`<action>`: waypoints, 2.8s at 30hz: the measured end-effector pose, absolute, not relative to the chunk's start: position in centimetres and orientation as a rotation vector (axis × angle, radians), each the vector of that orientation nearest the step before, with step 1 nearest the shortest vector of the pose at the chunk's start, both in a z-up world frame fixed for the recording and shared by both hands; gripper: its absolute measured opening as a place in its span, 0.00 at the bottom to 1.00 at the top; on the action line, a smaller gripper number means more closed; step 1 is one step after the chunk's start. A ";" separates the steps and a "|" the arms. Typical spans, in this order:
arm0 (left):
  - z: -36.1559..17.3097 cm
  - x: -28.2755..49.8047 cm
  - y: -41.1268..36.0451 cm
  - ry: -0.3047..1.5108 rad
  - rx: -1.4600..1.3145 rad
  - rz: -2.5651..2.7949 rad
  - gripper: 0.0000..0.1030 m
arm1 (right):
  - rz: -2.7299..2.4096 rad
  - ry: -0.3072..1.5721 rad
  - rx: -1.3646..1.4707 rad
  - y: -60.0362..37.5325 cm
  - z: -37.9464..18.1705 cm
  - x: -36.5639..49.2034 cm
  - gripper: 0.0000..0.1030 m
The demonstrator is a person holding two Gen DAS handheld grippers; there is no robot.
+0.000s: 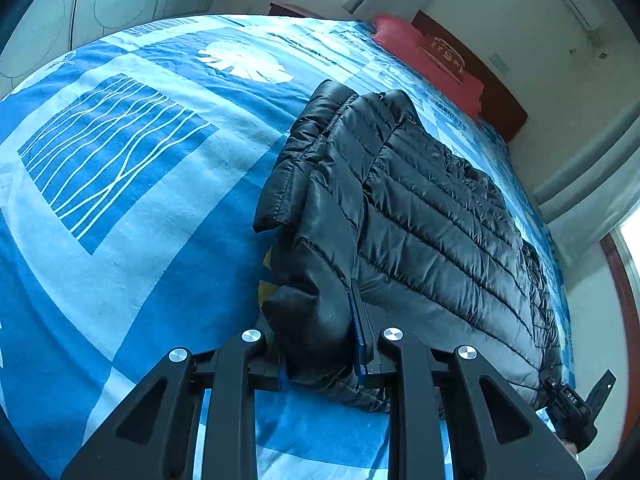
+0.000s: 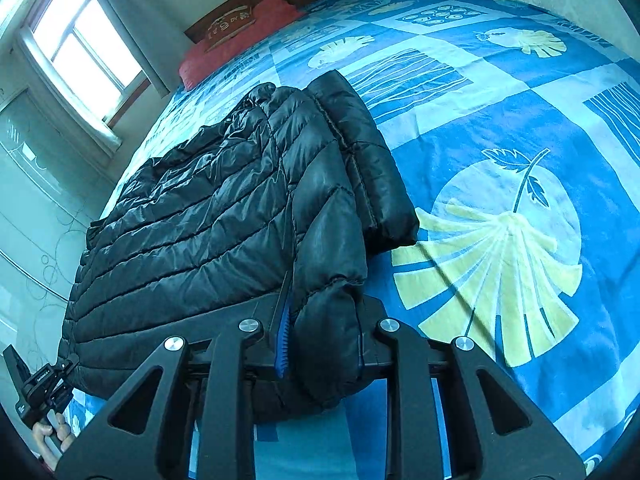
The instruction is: Fold large clothes
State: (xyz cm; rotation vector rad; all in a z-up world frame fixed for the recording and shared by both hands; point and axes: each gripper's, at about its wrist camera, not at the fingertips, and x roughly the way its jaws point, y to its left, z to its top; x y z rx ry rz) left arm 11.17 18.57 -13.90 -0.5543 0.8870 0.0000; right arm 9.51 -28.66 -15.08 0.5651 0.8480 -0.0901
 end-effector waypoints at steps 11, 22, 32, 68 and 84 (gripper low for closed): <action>-13.7 10.4 18.5 0.879 -0.553 -0.010 0.23 | -0.109 0.843 0.554 -28.4 -15.0 8.9 0.24; -13.8 10.4 18.5 0.880 -0.552 -0.012 0.24 | -0.120 0.843 0.540 -28.2 -15.0 8.7 0.24; -13.7 10.2 18.5 0.878 -0.550 -0.021 0.24 | -0.117 0.854 0.533 -28.3 -14.7 8.3 0.25; -10.6 17.0 20.6 0.951 -0.314 -0.006 0.72 | 0.196 0.921 0.258 -9.8 -10.2 21.6 0.31; -12.4 21.2 20.1 1.021 -0.296 -0.071 0.74 | 0.134 0.970 0.187 -8.2 -14.3 23.1 0.31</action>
